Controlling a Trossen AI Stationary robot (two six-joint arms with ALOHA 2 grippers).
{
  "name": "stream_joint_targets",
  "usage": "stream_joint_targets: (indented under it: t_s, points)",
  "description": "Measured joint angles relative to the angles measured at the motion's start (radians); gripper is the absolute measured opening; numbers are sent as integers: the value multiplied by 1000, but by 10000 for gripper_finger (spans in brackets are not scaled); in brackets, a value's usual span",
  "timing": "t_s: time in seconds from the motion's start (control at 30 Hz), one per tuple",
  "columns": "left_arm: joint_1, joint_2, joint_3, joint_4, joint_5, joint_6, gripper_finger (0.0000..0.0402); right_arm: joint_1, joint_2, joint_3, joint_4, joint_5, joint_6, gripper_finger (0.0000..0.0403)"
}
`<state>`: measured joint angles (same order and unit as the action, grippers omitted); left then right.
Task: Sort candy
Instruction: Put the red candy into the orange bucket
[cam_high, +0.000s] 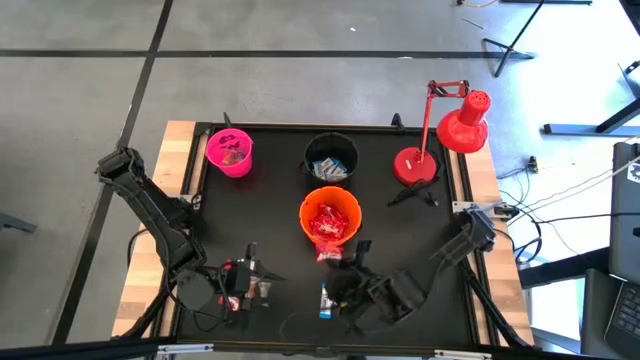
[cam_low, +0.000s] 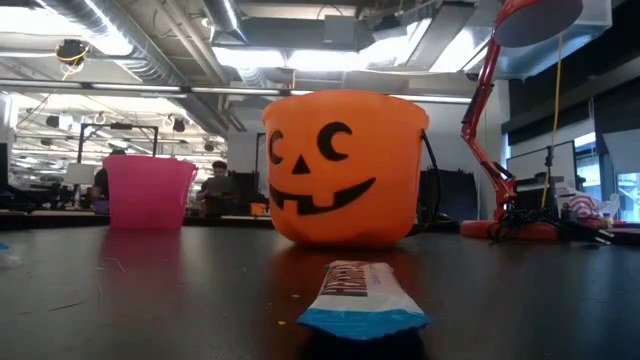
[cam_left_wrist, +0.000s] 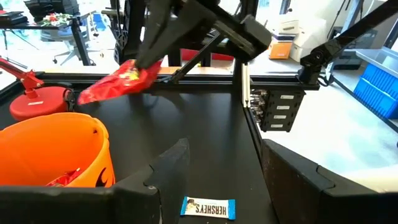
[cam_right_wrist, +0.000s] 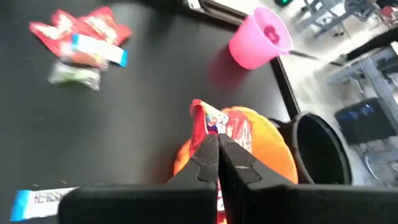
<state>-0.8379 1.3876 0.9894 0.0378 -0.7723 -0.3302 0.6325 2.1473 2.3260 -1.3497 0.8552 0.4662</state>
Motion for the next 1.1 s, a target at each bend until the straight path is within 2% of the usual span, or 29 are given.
stream_joint_targets:
  t_s: [0.27, 0.47, 0.57, 0.7, 0.9, 1.1]
  points:
    - [0, 0, 0, -3, 5, 6, 186, -138, -2, -1, -91, -42, 18, 0]
    - [0, 0, 0, -3, 6, 26, 186, -224, -2, -6, -88, -102, -42, 0]
    - [0, 0, 0, -4, 7, 26, 186, -253, -4, -55, -43, -125, -56, 0]
    - [-3, 0, 0, -4, 9, 24, 186, -273, -27, -167, 46, -146, -71, 0]
    - [-9, 0, 0, -13, 35, 18, 186, -314, -103, -414, 254, -258, -130, 0]
    - [-10, 0, 0, -56, 15, 19, 186, -354, -291, -692, 554, -305, -180, 0]
